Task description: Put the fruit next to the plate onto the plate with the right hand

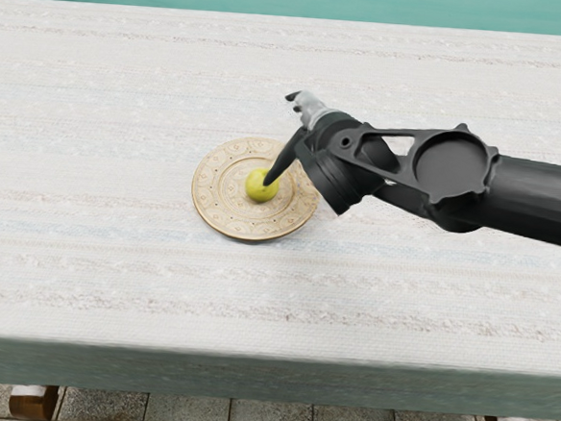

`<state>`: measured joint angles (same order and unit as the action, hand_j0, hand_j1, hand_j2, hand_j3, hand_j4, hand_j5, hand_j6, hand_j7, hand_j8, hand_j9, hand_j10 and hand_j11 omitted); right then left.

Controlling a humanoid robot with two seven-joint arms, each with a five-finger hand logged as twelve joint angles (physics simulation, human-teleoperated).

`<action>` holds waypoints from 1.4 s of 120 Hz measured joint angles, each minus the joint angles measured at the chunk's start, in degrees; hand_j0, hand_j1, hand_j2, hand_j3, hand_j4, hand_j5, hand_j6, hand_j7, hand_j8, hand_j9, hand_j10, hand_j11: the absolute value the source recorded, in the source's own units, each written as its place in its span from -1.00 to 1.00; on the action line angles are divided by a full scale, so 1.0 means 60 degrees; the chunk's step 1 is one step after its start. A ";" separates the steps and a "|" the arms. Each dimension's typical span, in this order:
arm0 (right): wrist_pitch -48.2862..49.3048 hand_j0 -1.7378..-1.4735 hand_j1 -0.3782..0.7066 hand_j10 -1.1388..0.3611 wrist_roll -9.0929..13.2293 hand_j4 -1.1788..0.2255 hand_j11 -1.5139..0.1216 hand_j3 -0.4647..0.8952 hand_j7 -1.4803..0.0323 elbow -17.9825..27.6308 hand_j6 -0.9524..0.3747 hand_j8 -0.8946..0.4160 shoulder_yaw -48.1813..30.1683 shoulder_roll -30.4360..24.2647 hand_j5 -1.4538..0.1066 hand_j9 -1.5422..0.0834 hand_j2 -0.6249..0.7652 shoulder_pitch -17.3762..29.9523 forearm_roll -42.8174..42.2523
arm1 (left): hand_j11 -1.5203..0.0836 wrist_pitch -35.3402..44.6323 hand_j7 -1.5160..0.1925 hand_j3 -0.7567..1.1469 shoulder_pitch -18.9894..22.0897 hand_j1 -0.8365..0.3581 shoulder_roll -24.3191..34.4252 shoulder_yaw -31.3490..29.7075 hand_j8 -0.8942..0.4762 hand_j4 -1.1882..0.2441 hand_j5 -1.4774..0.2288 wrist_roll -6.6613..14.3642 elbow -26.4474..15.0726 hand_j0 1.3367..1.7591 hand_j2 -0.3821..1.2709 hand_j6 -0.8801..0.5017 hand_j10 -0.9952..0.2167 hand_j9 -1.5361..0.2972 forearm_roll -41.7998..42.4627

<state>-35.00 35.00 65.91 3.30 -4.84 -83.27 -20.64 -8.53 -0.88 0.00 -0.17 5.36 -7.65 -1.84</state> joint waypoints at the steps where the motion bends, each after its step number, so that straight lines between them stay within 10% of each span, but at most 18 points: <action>1: 0.0000 -0.40 -0.74 0.39 0.0000 0.54 0.70 -0.32 0.79 0.0052 0.29 0.22 -0.0048 -0.0062 0.70 0.74 -0.11 0.0012 0.0001 | 0.52 0.0000 0.42 -0.20 0.0000 0.52 0.0000 0.0000 -0.04 0.33 0.38 0.0000 0.0000 0.52 -0.48 -0.06 0.26 0.34 0.0000; 32: 0.1078 -0.40 -0.79 0.42 0.0000 0.57 0.73 -0.32 0.83 0.1288 0.32 0.25 -0.3394 -0.2225 0.74 0.78 -0.12 0.2194 0.0027 | 0.52 -0.0001 0.42 -0.20 0.0000 0.52 0.0000 0.0000 -0.04 0.33 0.38 0.0000 0.0000 0.52 -0.48 -0.06 0.26 0.34 0.0001; 87: 0.8904 -0.40 -0.82 0.44 0.0000 0.60 0.76 -0.32 0.86 0.1555 0.35 0.28 -0.9373 -0.5437 0.77 0.81 -0.12 0.7309 0.2160 | 0.52 0.0000 0.42 -0.21 0.0000 0.52 0.0000 0.0001 -0.04 0.33 0.38 0.0000 0.0000 0.52 -0.48 -0.06 0.26 0.34 0.0000; 168: 1.1666 -0.40 -0.85 0.46 0.0000 0.62 0.78 -0.32 0.88 -0.0111 0.37 0.30 -0.9848 -0.6934 0.79 0.82 -0.11 0.8688 0.4608 | 0.52 -0.0005 0.42 -0.21 -0.0029 0.52 0.0000 0.0017 -0.04 0.33 0.38 -0.0001 -0.0033 0.52 -0.48 -0.06 0.26 0.34 -0.0001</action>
<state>34.99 35.00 65.24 -55.78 -46.44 -31.14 7.01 -8.56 -1.05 0.00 -0.07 5.36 -7.84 -1.85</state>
